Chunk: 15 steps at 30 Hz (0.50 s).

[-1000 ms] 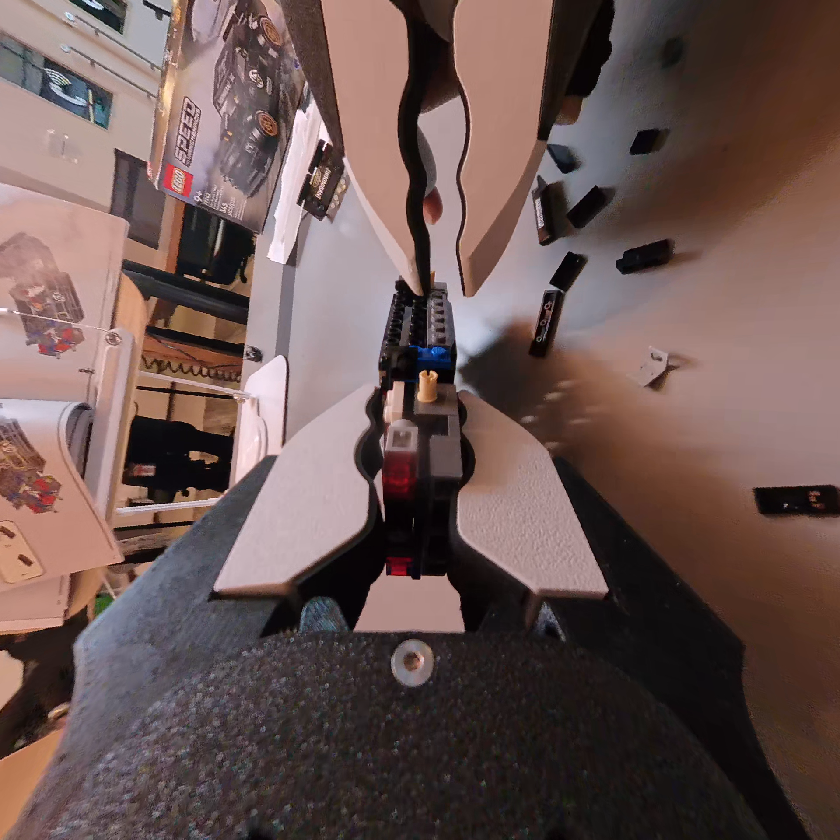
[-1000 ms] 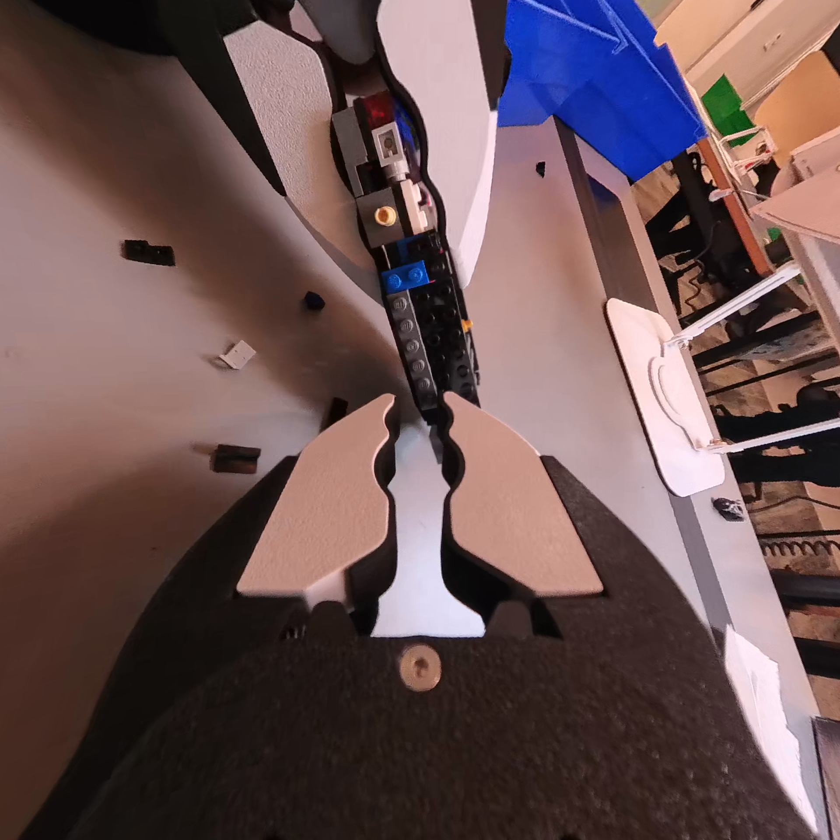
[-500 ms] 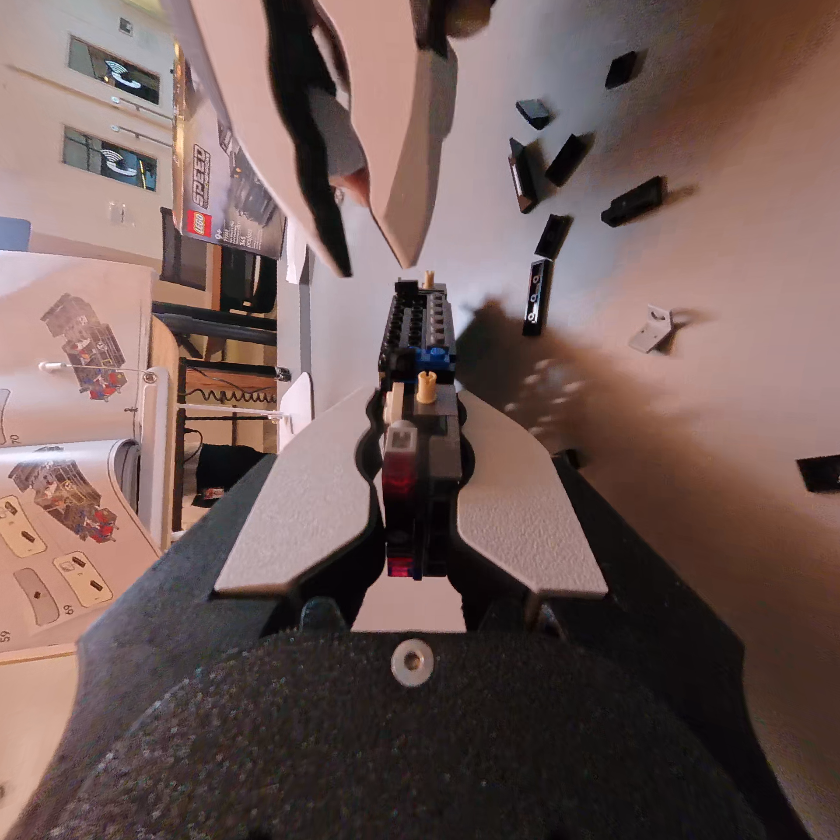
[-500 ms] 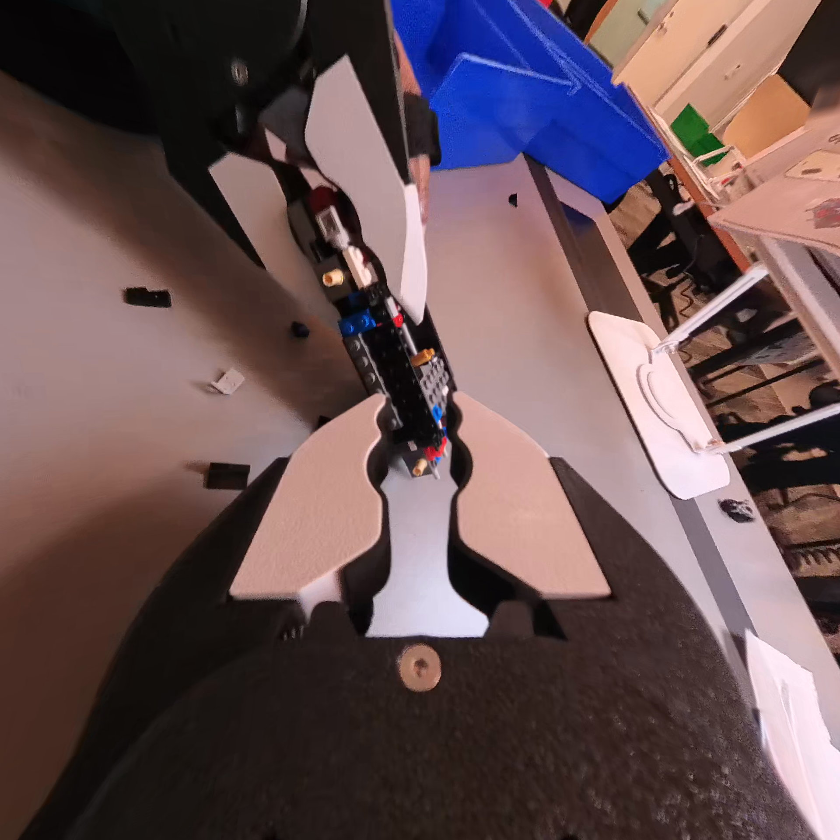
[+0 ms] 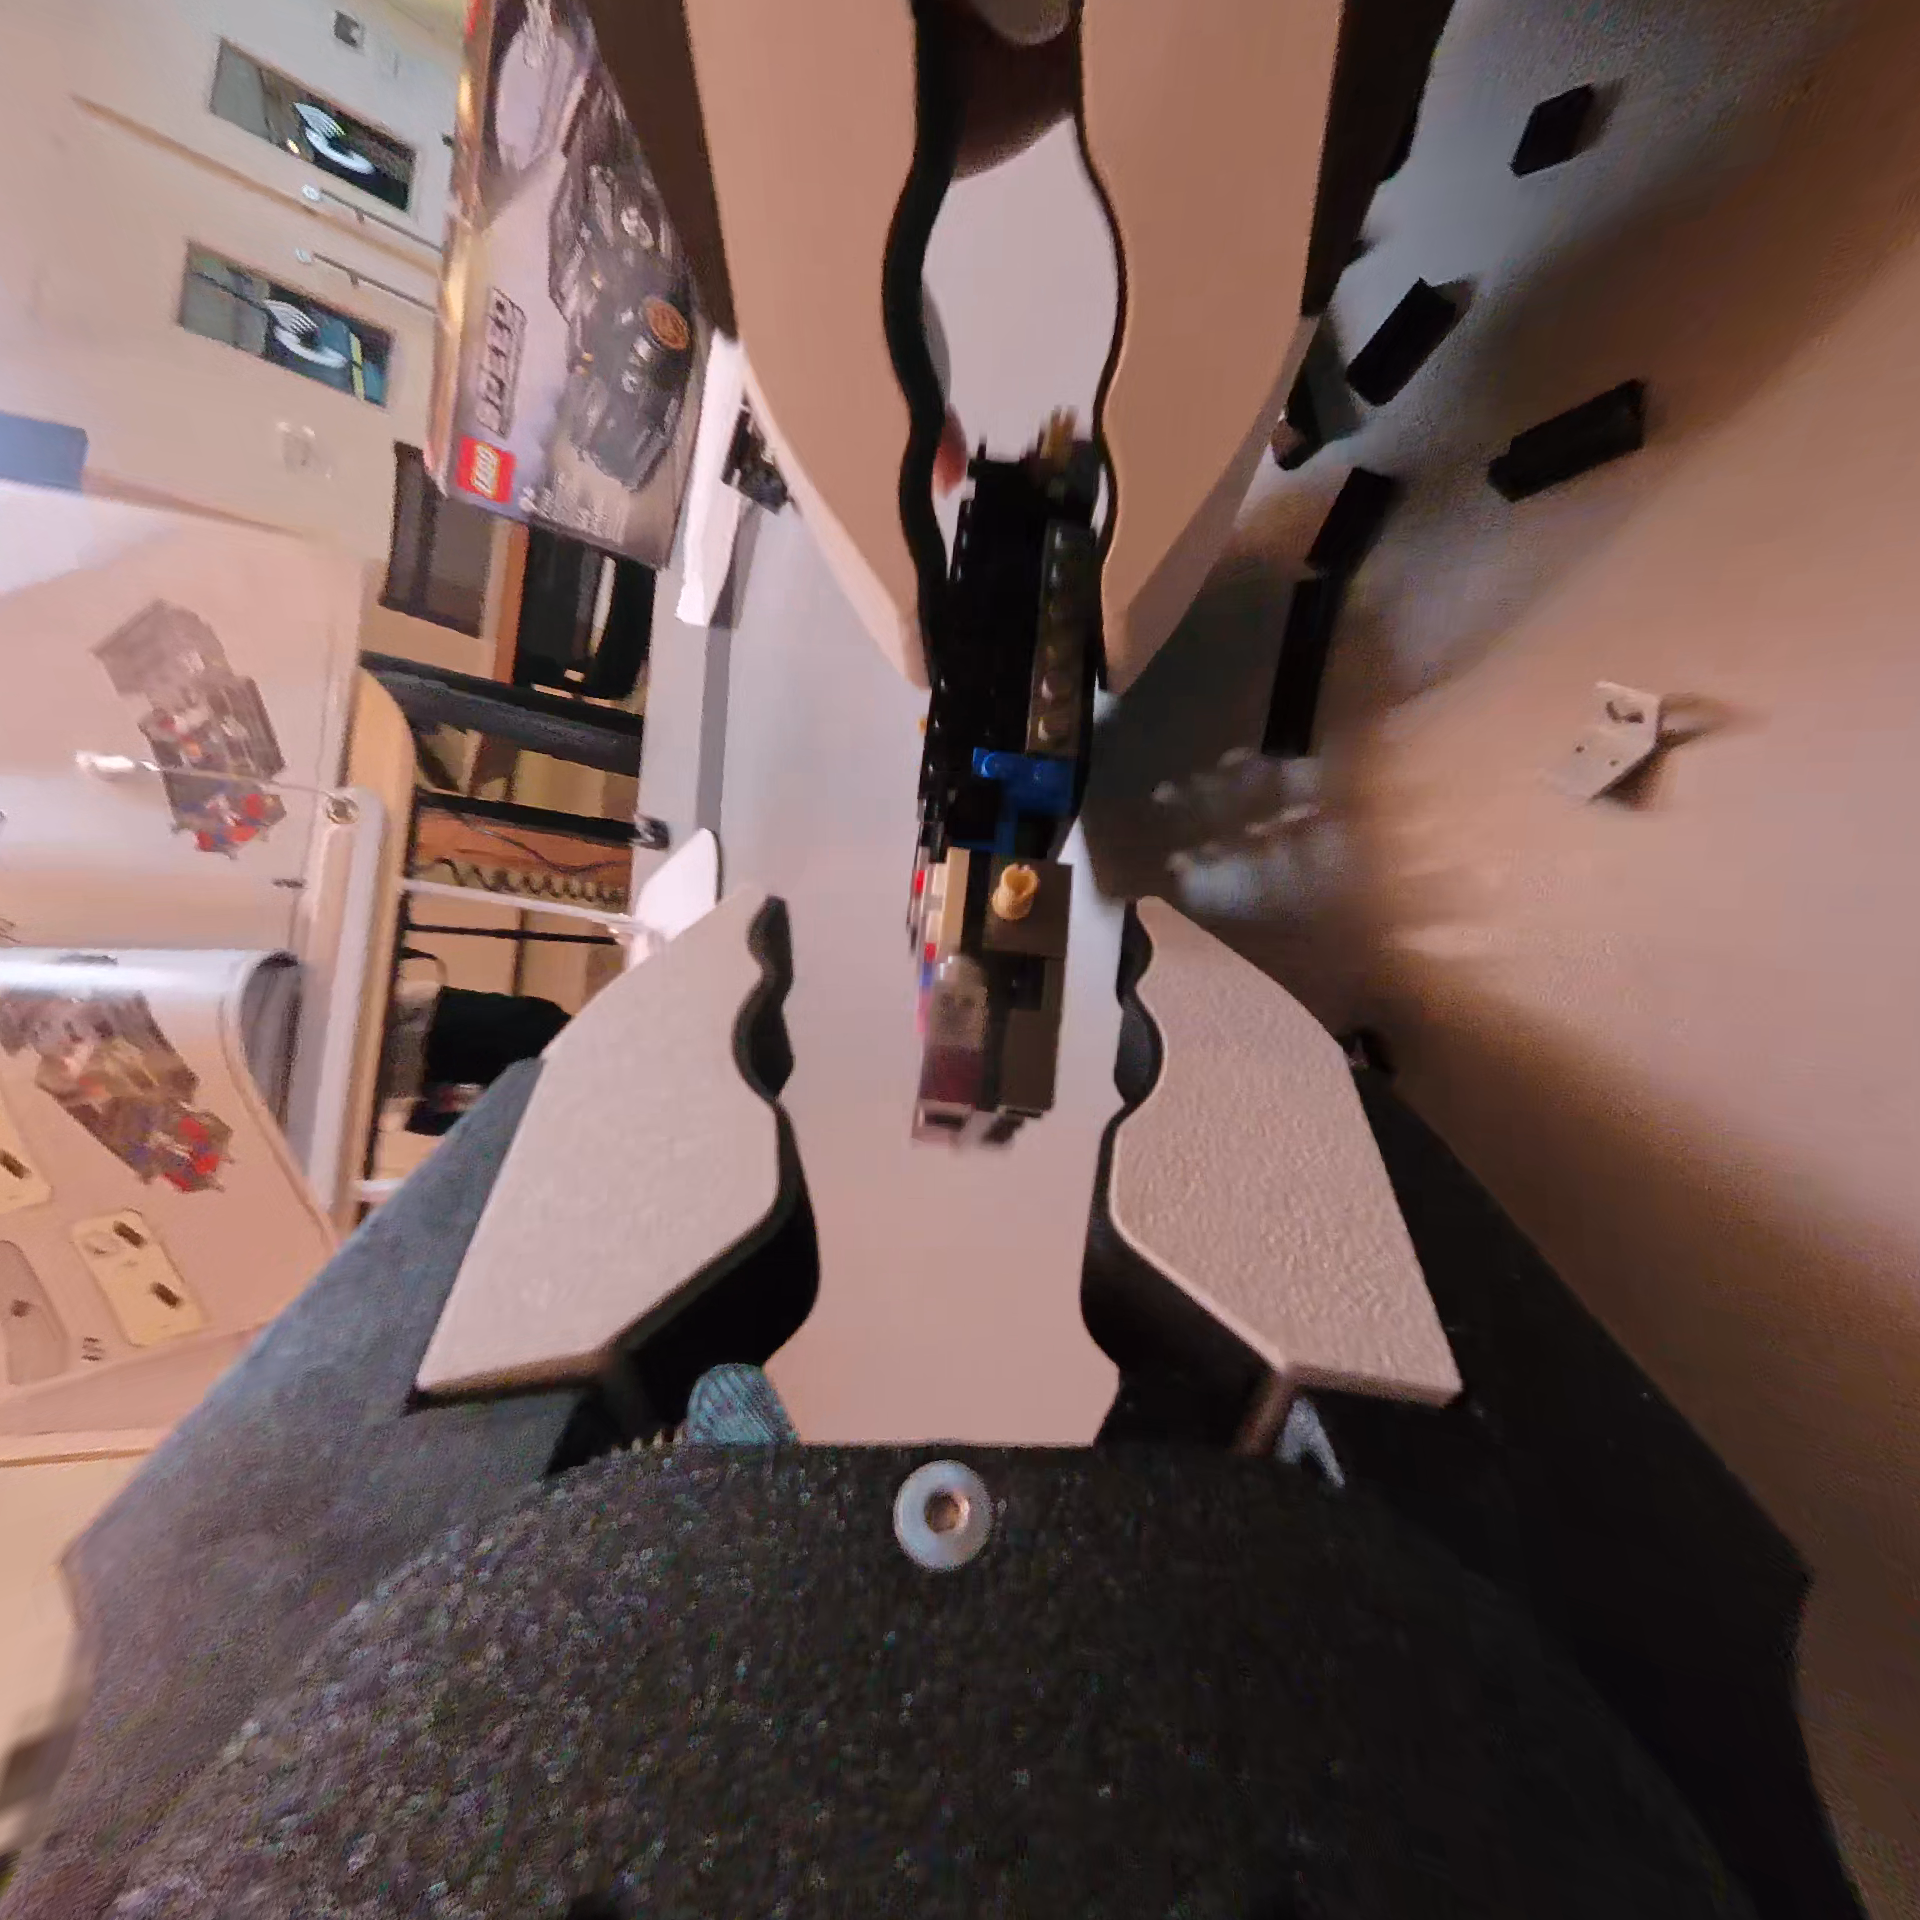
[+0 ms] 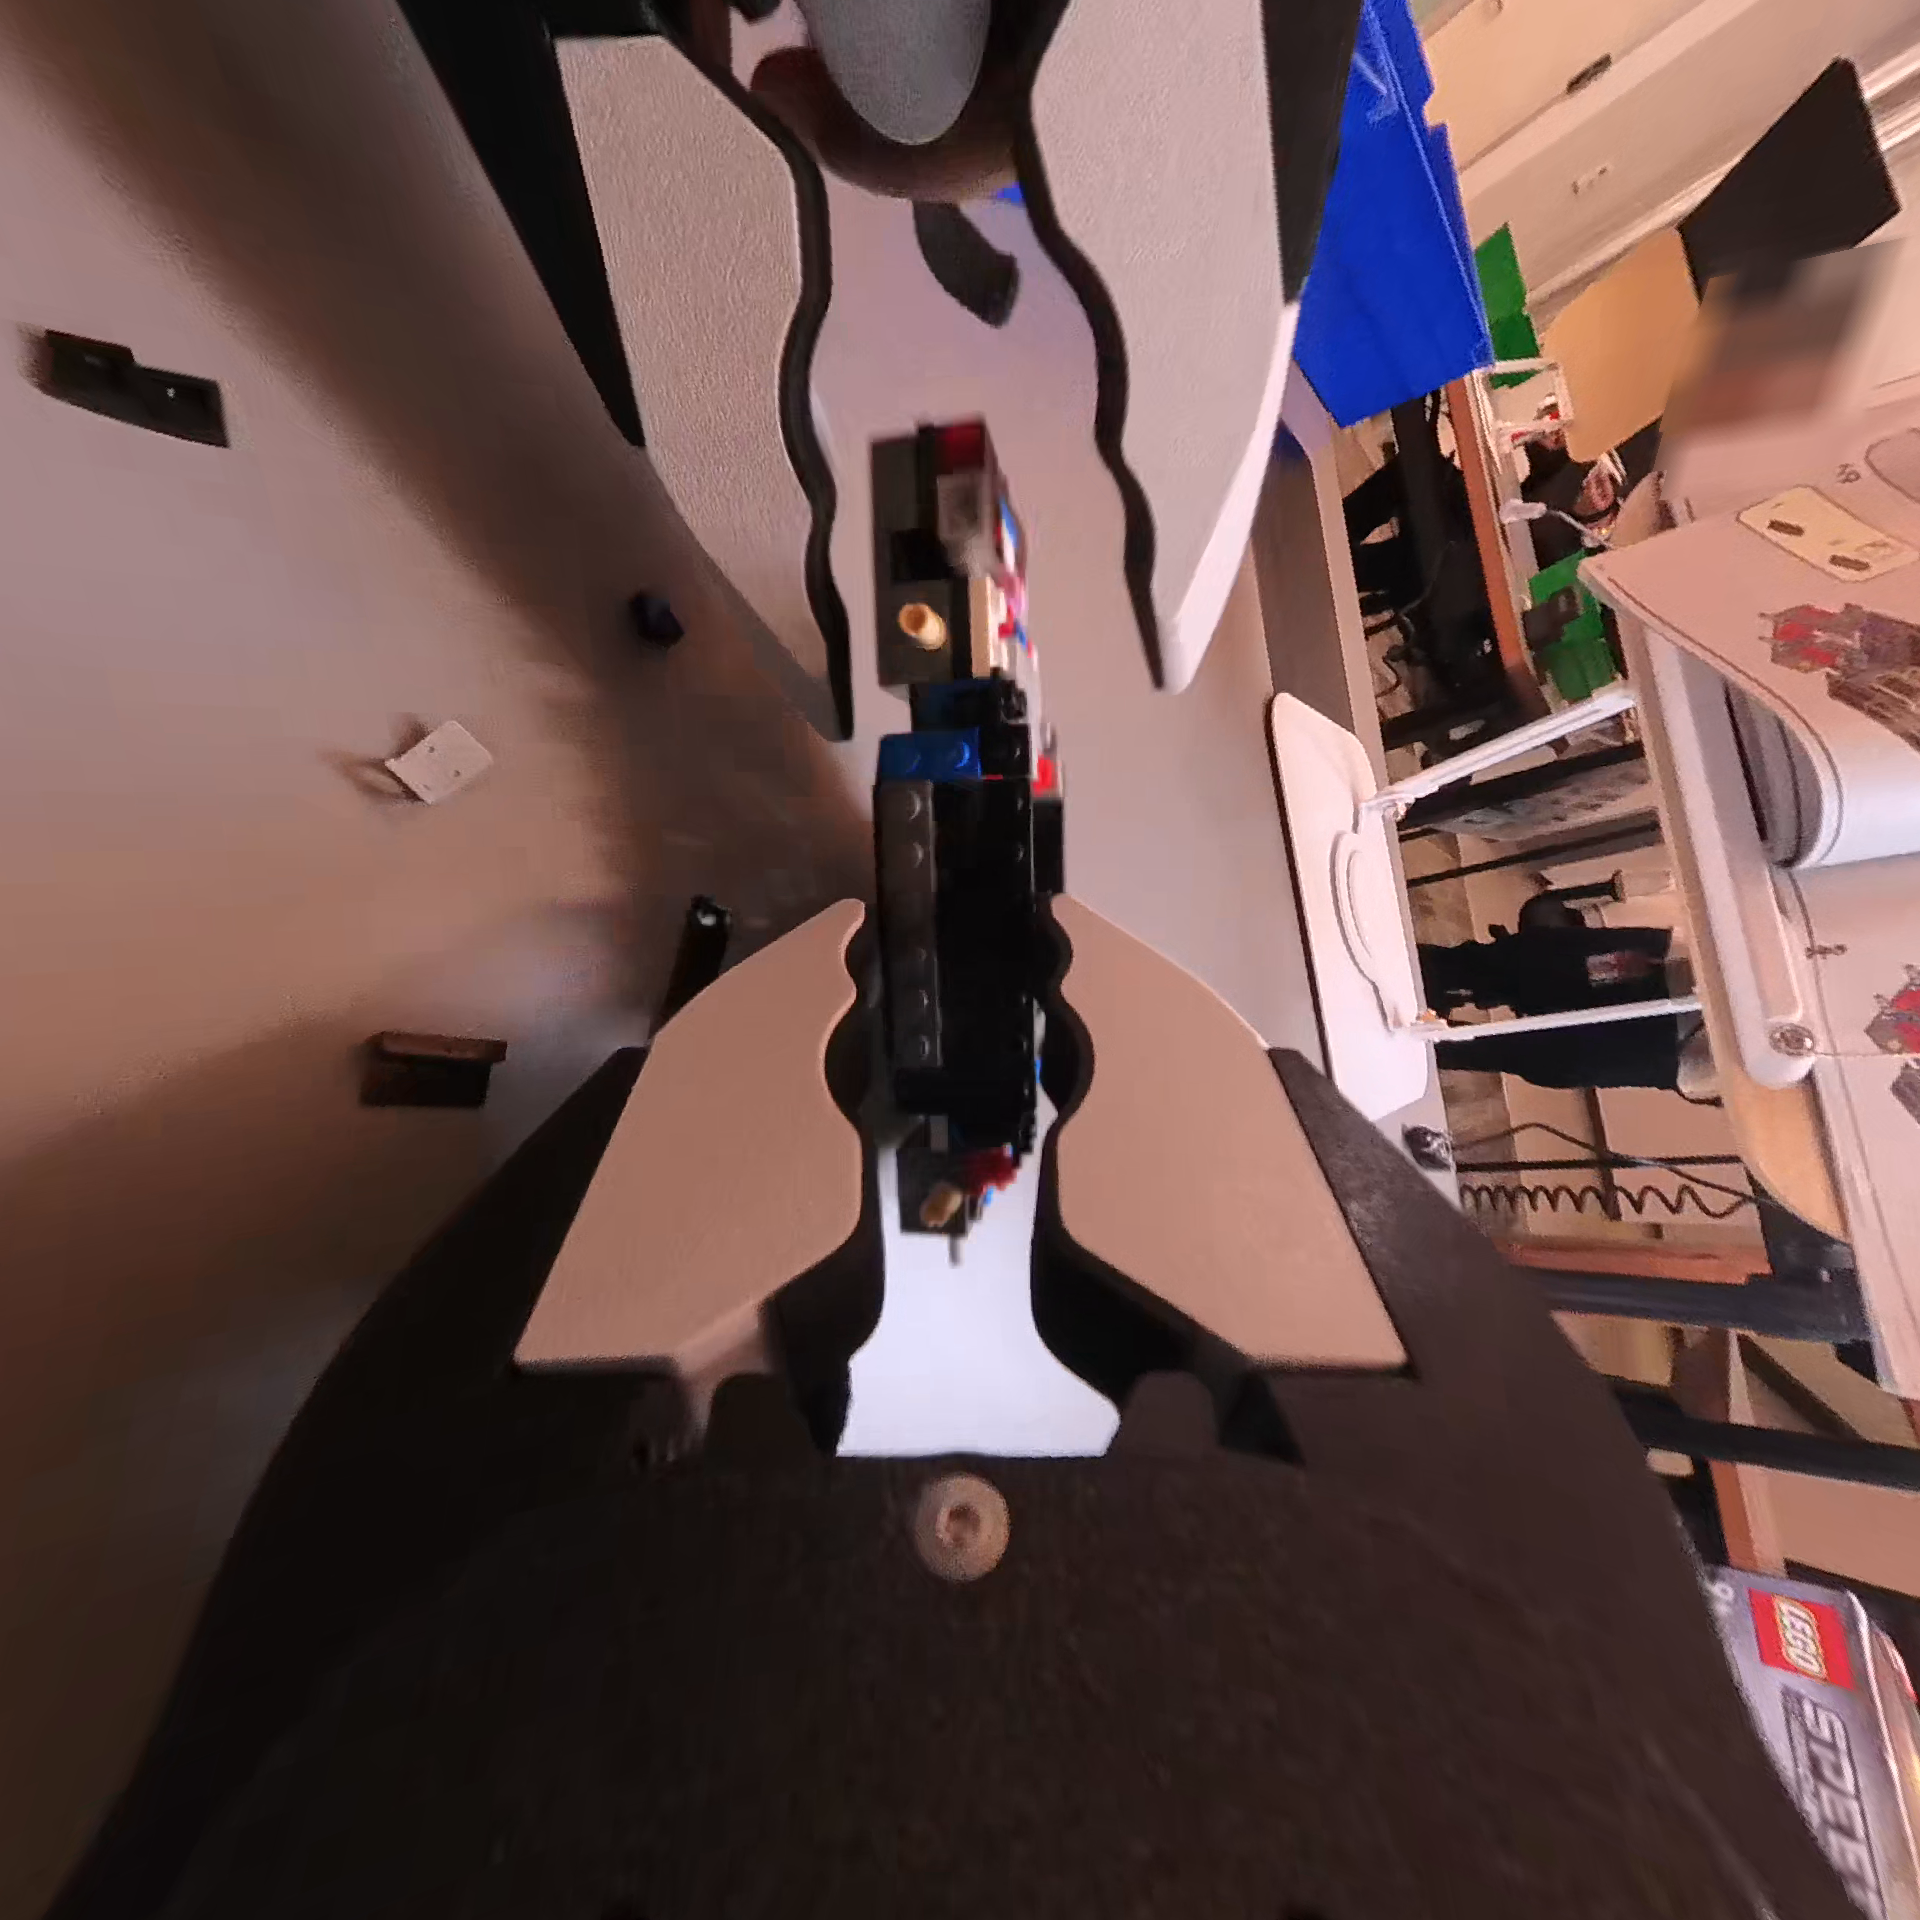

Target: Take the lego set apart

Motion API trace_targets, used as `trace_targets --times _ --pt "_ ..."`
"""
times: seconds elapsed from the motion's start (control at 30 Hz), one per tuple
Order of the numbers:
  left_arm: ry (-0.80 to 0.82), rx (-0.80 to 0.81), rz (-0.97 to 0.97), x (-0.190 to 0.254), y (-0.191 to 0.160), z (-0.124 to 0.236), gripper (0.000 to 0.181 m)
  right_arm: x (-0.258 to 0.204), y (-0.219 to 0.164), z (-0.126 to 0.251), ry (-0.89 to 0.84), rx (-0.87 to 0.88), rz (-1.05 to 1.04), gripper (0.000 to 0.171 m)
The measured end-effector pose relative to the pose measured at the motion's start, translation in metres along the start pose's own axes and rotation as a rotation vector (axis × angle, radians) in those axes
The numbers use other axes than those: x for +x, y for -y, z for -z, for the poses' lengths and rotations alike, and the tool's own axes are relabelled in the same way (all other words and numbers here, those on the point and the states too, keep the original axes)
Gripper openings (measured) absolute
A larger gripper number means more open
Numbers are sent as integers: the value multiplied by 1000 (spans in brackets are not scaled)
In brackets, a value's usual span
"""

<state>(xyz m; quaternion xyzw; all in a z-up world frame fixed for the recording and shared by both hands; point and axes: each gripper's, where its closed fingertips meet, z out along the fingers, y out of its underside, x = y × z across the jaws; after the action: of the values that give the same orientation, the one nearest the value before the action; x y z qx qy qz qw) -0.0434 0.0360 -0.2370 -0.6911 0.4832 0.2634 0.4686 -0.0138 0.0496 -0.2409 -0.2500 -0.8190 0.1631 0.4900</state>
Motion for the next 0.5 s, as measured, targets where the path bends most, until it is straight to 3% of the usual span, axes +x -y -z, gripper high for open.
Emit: trace_targets --times 0.1,0.23,0.4,0.5 --pt "-70 23 159 -2 -7 2 78 5 -11 0 -20 -87 -17 28" --pt "-140 106 382 -7 2 6 70 8 -19 -3 -48 -167 1 28" --pt "-114 12 204 12 -2 -11 57 5 -13 -17 -37 -236 -27 28" --pt "-103 -26 120 18 -5 -20 51 -8 1 -25 44 -184 -108 23"
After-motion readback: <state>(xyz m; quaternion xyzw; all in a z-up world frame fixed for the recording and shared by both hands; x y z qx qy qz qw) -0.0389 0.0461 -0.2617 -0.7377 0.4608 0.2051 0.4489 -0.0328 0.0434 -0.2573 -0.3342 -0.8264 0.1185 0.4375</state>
